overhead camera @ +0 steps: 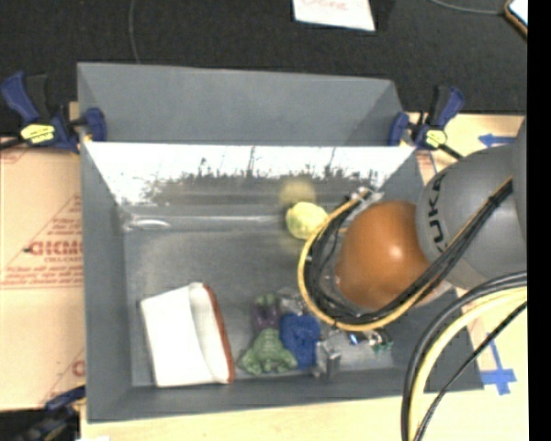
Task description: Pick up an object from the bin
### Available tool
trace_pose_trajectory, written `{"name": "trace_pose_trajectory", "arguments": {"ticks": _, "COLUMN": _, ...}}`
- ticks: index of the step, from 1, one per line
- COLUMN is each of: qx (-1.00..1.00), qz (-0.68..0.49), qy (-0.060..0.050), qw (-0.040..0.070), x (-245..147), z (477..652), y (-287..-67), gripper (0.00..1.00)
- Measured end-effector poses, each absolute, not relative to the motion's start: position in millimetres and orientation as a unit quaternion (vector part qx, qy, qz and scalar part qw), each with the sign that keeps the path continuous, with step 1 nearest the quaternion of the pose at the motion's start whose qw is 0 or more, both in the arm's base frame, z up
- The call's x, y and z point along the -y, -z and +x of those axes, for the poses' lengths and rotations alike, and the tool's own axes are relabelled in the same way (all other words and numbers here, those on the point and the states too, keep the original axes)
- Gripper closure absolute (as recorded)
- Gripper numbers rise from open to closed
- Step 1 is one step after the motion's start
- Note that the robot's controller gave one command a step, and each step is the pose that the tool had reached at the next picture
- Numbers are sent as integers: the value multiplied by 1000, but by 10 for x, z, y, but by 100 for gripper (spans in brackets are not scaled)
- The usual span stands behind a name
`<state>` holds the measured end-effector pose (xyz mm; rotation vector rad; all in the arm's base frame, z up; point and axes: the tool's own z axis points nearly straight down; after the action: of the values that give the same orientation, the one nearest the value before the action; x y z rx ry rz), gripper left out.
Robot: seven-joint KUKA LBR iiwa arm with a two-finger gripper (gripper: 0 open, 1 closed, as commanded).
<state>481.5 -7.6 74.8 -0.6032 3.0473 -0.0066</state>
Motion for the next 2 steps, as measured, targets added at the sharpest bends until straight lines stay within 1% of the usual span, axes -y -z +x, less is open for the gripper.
{"name": "trace_pose_trajectory", "arguments": {"ticks": 1, "qx": -996, "qz": 90, "qy": 4, "qw": 17, "x": 608, "z": 5252, "y": -706, "gripper": 100}}
{"name": "trace_pose_trajectory", "arguments": {"ticks": 2, "qx": -996, "qz": 89, "qy": 4, "qw": 17, "x": 607, "z": 5252, "y": -706, "gripper": 100}}
